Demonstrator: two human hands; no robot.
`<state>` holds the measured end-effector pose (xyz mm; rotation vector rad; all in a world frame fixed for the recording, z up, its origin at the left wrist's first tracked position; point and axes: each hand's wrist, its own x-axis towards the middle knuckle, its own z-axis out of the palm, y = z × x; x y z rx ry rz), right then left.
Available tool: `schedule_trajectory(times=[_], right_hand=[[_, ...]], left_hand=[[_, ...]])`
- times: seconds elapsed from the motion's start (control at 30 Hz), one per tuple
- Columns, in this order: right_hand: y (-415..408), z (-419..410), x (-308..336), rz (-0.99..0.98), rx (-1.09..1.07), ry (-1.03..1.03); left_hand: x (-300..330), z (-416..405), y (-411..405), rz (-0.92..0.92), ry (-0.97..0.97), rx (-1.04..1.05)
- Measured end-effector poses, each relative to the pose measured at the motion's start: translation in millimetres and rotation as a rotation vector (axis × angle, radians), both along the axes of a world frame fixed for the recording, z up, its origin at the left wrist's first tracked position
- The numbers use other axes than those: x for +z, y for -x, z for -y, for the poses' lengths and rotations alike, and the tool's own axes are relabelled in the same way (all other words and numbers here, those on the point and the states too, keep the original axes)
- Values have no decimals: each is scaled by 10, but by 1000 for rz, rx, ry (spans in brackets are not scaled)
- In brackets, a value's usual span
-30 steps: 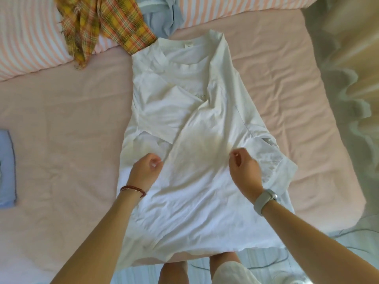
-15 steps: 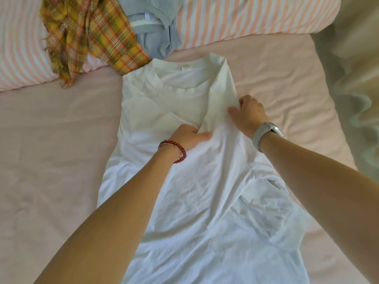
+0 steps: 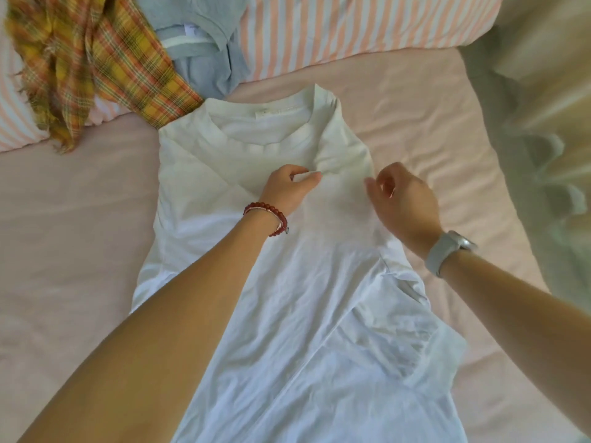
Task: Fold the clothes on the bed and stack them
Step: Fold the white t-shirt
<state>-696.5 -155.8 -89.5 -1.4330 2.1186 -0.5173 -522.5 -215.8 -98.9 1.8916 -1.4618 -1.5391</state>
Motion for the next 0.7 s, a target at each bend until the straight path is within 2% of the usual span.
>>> schedule_trajectory(times=[0.17,0.27,0.37,0.47,0.6,0.7], right_hand=[[-80,-731,-88,-167,163,-279],[-66,-816,-163,-193,169,-187],[49,-798,-101,-87,-26,-102],[259,-765,-74,-82,-152,-149],[401,-692,-174,-183,-107,-280],[349,-603,-177,-261,-94,-49]], left_hand=[[59,200,207,-27,4,-40],[80,300,341,-61,83,4],[123,384,504,-68,194,9],[105,472,693,8,280,-37],[30,413,824,163,230,-154],[75,91,568,219,435,-165]])
